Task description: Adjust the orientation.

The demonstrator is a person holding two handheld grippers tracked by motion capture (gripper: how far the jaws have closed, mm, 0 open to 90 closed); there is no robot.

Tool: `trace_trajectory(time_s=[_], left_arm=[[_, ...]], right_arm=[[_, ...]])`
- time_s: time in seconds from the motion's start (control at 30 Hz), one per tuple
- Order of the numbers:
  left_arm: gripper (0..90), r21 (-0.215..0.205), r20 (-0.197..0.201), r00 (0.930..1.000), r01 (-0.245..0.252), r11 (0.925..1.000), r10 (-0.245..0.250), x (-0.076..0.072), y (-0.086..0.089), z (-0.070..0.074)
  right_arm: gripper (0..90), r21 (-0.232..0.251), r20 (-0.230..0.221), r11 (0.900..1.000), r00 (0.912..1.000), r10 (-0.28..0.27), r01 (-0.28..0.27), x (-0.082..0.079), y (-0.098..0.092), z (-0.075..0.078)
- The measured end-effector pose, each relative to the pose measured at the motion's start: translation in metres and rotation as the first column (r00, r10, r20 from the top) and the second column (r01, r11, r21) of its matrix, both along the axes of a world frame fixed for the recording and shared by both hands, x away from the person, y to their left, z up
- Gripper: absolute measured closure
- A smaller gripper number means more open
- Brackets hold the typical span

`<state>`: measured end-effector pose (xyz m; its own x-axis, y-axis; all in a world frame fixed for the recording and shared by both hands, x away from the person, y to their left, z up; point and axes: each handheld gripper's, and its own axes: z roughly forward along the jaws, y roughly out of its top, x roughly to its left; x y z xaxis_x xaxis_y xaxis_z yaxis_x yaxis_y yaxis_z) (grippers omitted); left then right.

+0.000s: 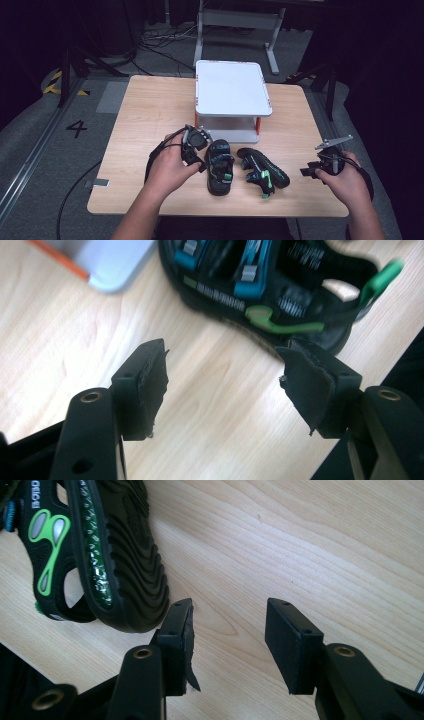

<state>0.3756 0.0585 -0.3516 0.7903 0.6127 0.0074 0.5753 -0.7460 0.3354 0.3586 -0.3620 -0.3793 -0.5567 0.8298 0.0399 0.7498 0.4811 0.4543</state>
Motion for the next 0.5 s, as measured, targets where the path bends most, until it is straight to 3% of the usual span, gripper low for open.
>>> trace_trajectory(time_s=[0.1,0.23,0.33,0.5], left_arm=[[34.6,0.004,-0.020,0.9996,-0.019,0.9998,0.019,0.000,0.011,-0.004],[32.7,-0.008,-0.015,0.9979,-0.064,0.9979,0.064,0.003,0.024,-0.003],[32.6,-0.004,-0.019,0.9964,-0.082,0.9966,0.082,0.003,0.033,-0.003],[31.9,0.005,-0.039,0.9928,-0.113,0.9936,0.113,0.005,0.048,-0.008]], right_arm=[[55.3,0.016,0.012,1.000,0.9999,0.010,-0.011,-0.003,0.003,0.001],[53.8,0.020,0.032,0.999,0.9986,0.042,-0.043,-0.006,0.009,0.001],[52.1,0.027,0.016,0.998,0.9985,0.053,-0.053,-0.007,0.014,0.001],[47.1,0.050,0.027,0.992,0.9933,0.112,-0.113,-0.007,0.024,-0.001]])
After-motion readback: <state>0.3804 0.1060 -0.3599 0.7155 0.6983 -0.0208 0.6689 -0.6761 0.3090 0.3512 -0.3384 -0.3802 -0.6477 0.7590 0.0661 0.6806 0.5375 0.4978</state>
